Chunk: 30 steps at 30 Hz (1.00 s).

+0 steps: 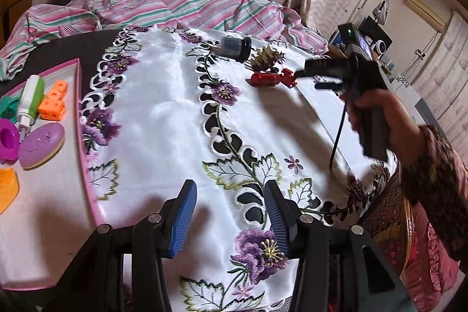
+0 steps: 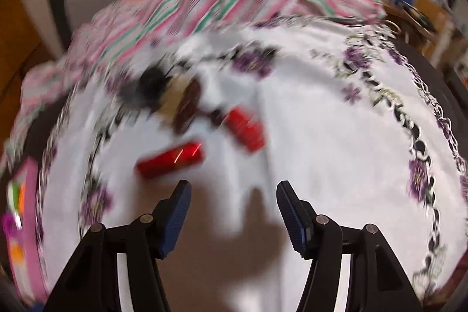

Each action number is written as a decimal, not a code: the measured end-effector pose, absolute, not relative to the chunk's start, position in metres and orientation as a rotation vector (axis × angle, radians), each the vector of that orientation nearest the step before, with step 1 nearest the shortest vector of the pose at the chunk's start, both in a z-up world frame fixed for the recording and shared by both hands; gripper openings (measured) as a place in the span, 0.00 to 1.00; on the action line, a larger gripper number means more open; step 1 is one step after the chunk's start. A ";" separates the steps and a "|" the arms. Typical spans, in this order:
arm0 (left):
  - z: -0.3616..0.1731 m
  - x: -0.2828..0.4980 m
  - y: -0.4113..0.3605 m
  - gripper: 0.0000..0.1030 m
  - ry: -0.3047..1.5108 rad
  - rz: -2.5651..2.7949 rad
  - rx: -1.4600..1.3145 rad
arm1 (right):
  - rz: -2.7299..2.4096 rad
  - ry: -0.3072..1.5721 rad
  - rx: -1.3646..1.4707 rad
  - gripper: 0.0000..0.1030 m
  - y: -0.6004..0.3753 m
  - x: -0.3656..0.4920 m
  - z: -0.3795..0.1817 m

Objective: Organize rigid objects
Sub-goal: 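Grasp the small red block with the right gripper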

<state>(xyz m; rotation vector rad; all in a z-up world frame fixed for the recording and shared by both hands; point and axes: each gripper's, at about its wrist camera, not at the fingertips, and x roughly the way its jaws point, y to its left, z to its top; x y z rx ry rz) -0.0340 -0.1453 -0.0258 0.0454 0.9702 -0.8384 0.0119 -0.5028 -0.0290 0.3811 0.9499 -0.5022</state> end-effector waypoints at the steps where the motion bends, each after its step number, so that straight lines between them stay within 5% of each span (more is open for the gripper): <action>1: -0.026 -0.035 -0.146 0.47 0.971 -0.843 0.041 | -0.504 0.928 0.378 0.60 -0.512 0.017 -0.028; 8: -0.029 -0.030 -0.153 0.47 0.981 -0.835 0.049 | -0.449 0.932 0.258 0.53 -0.529 0.053 -0.050; 15: -0.033 -0.019 -0.175 0.47 0.994 -0.843 0.059 | -0.417 1.024 0.297 0.24 -0.535 0.059 -0.070; 30: -0.029 0.045 -0.320 0.55 0.905 -0.891 0.321 | -0.456 1.081 0.493 0.15 -0.554 0.040 -0.068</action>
